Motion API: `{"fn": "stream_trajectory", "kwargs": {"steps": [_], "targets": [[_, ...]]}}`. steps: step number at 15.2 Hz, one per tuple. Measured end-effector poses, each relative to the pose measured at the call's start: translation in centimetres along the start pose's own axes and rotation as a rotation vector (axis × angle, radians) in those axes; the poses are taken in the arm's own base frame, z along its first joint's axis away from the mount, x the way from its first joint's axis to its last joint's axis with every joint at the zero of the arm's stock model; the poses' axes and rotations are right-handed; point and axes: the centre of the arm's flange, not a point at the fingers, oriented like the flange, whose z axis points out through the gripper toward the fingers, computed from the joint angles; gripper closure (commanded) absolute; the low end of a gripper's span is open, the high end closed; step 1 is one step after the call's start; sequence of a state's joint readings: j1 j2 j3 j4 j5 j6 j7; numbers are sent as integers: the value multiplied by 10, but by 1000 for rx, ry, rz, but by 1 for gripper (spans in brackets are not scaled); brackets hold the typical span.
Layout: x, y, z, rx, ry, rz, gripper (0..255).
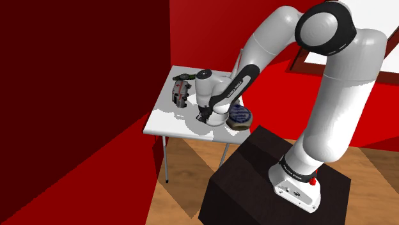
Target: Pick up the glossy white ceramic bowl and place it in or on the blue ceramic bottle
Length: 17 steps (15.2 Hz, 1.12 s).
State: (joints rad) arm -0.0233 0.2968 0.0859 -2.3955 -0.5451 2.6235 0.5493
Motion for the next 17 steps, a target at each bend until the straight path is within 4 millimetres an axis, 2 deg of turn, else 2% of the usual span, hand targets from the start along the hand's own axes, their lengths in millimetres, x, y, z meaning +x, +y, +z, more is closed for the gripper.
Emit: {"fn": "stream_trajectory", "kwargs": {"steps": [17], "targets": [[0, 20, -86, 0, 0, 0, 255]]}}
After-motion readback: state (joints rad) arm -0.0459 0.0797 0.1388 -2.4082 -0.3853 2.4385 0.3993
